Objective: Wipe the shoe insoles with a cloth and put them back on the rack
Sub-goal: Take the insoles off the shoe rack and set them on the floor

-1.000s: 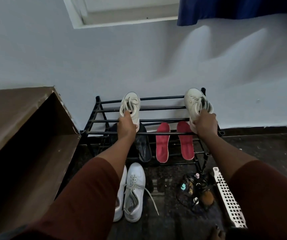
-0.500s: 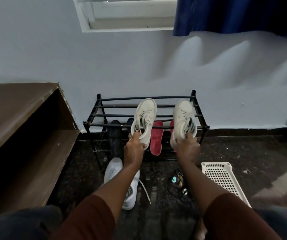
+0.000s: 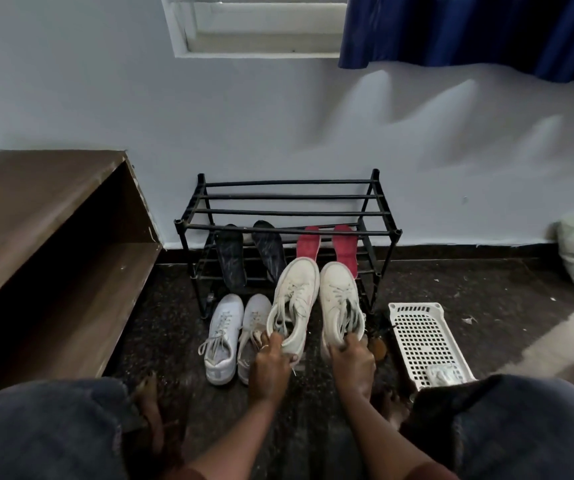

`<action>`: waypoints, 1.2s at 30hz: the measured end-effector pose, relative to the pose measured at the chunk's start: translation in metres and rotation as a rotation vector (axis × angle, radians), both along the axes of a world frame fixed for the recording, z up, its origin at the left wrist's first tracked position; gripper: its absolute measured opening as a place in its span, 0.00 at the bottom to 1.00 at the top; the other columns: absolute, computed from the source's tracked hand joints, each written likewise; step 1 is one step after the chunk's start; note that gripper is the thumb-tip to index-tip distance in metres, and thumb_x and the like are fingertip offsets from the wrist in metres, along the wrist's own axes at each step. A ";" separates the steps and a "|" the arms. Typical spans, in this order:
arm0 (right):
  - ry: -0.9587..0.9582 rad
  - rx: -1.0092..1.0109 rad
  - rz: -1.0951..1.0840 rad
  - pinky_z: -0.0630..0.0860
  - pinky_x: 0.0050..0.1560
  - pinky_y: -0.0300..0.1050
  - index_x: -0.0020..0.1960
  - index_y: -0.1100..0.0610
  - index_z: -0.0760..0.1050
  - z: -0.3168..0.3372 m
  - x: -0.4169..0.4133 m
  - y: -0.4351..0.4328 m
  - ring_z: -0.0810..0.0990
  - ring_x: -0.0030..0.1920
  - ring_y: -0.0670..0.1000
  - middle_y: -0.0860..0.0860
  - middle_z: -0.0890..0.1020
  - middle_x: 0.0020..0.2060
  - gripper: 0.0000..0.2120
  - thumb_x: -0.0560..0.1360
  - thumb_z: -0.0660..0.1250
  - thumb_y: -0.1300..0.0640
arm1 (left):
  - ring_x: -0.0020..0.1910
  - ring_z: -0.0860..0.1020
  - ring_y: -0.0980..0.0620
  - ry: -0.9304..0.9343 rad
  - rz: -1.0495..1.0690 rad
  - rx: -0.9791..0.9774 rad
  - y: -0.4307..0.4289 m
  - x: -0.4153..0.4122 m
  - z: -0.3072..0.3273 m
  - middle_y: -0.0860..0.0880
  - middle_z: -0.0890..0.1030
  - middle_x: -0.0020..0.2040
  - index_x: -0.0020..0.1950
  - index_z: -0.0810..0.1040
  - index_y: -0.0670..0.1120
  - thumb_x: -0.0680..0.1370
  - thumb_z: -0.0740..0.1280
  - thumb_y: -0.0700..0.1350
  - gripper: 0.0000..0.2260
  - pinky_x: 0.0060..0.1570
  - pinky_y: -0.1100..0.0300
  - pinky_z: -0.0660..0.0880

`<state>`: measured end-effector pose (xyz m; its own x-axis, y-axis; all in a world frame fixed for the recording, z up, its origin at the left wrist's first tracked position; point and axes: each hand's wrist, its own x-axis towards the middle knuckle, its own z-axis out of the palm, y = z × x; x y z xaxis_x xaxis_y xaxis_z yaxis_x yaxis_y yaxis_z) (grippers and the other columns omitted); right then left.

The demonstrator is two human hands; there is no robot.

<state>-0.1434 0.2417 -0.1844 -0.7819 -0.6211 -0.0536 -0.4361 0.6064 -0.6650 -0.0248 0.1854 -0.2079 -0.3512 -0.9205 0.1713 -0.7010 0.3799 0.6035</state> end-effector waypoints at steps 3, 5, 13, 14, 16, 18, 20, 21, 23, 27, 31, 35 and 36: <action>-0.040 0.075 0.024 0.71 0.48 0.53 0.52 0.66 0.75 -0.017 0.004 0.015 0.77 0.50 0.65 0.64 0.74 0.55 0.13 0.74 0.66 0.56 | 0.25 0.79 0.47 -0.068 0.038 0.081 0.015 0.006 -0.022 0.45 0.79 0.29 0.41 0.76 0.44 0.48 0.84 0.40 0.27 0.21 0.61 0.72; -0.068 0.142 0.038 0.72 0.49 0.51 0.53 0.64 0.75 -0.030 0.003 0.019 0.77 0.51 0.64 0.62 0.75 0.54 0.13 0.74 0.65 0.56 | 0.37 0.82 0.39 -0.104 0.065 0.177 0.021 0.008 -0.034 0.39 0.82 0.39 0.48 0.77 0.42 0.58 0.81 0.41 0.23 0.32 0.55 0.76; -0.174 0.406 0.098 0.71 0.53 0.48 0.55 0.60 0.75 -0.087 -0.011 0.008 0.76 0.55 0.60 0.58 0.78 0.54 0.13 0.72 0.64 0.56 | 0.51 0.79 0.37 -0.105 0.235 0.529 0.009 -0.011 -0.084 0.35 0.80 0.52 0.62 0.73 0.43 0.71 0.73 0.47 0.22 0.47 0.51 0.73; -0.194 0.414 0.095 0.72 0.53 0.48 0.55 0.60 0.75 -0.094 -0.013 0.005 0.76 0.55 0.60 0.59 0.77 0.54 0.13 0.72 0.64 0.57 | 0.52 0.79 0.38 -0.117 0.222 0.550 0.004 -0.014 -0.092 0.35 0.80 0.53 0.63 0.73 0.43 0.72 0.72 0.47 0.22 0.47 0.52 0.72; -0.239 0.409 0.089 0.71 0.53 0.48 0.54 0.61 0.76 -0.108 -0.020 -0.004 0.76 0.54 0.61 0.59 0.77 0.53 0.12 0.71 0.64 0.59 | 0.53 0.78 0.39 -0.163 0.193 0.588 -0.009 -0.021 -0.104 0.36 0.79 0.55 0.64 0.72 0.43 0.73 0.72 0.45 0.21 0.48 0.54 0.71; -0.262 0.405 0.081 0.71 0.53 0.48 0.54 0.62 0.75 -0.120 -0.028 -0.015 0.76 0.54 0.62 0.60 0.76 0.53 0.13 0.71 0.65 0.60 | 0.54 0.78 0.39 -0.190 0.174 0.591 -0.023 -0.029 -0.116 0.38 0.79 0.55 0.64 0.72 0.43 0.73 0.71 0.46 0.21 0.48 0.54 0.70; -0.254 0.406 0.077 0.70 0.51 0.48 0.55 0.62 0.75 -0.129 -0.038 -0.029 0.75 0.54 0.63 0.62 0.75 0.54 0.13 0.72 0.65 0.60 | 0.53 0.78 0.39 -0.212 0.166 0.576 -0.038 -0.038 -0.128 0.38 0.80 0.55 0.64 0.71 0.43 0.73 0.71 0.48 0.22 0.49 0.53 0.71; -0.242 0.400 0.079 0.70 0.51 0.48 0.56 0.63 0.75 -0.131 -0.042 -0.035 0.75 0.54 0.64 0.62 0.75 0.55 0.13 0.72 0.64 0.60 | 0.53 0.78 0.39 -0.228 0.157 0.560 -0.045 -0.043 -0.131 0.37 0.80 0.54 0.64 0.71 0.43 0.74 0.70 0.48 0.22 0.49 0.52 0.72; -0.212 0.393 0.092 0.71 0.50 0.49 0.56 0.63 0.76 -0.137 -0.050 -0.049 0.76 0.53 0.65 0.63 0.75 0.55 0.13 0.73 0.64 0.60 | 0.54 0.78 0.38 -0.266 0.130 0.539 -0.060 -0.052 -0.140 0.37 0.80 0.55 0.65 0.70 0.42 0.76 0.68 0.49 0.21 0.49 0.50 0.72; -0.211 0.356 0.086 0.72 0.49 0.53 0.52 0.66 0.78 -0.157 -0.062 -0.078 0.77 0.50 0.66 0.65 0.75 0.53 0.13 0.72 0.65 0.59 | 0.54 0.78 0.37 -0.325 0.110 0.508 -0.086 -0.067 -0.164 0.36 0.79 0.56 0.67 0.69 0.42 0.77 0.66 0.49 0.21 0.49 0.48 0.72; -0.229 0.367 0.089 0.74 0.49 0.54 0.52 0.65 0.79 -0.177 -0.065 -0.098 0.78 0.49 0.66 0.65 0.76 0.51 0.14 0.72 0.67 0.56 | 0.53 0.78 0.38 -0.442 0.075 0.482 -0.102 -0.078 -0.185 0.37 0.78 0.56 0.68 0.67 0.42 0.79 0.63 0.51 0.21 0.47 0.50 0.73; -0.240 0.462 0.089 0.73 0.53 0.53 0.55 0.67 0.77 -0.192 -0.067 -0.102 0.76 0.52 0.66 0.66 0.74 0.55 0.17 0.74 0.67 0.55 | 0.54 0.79 0.41 -0.614 0.011 0.477 -0.108 -0.084 -0.205 0.39 0.78 0.57 0.70 0.63 0.42 0.81 0.60 0.49 0.20 0.48 0.51 0.74; -0.254 0.484 0.089 0.72 0.54 0.52 0.56 0.67 0.77 -0.195 -0.067 -0.102 0.76 0.53 0.66 0.65 0.74 0.55 0.17 0.74 0.67 0.54 | 0.55 0.79 0.41 -0.626 0.022 0.489 -0.107 -0.085 -0.210 0.39 0.78 0.57 0.69 0.63 0.42 0.81 0.59 0.48 0.19 0.48 0.51 0.74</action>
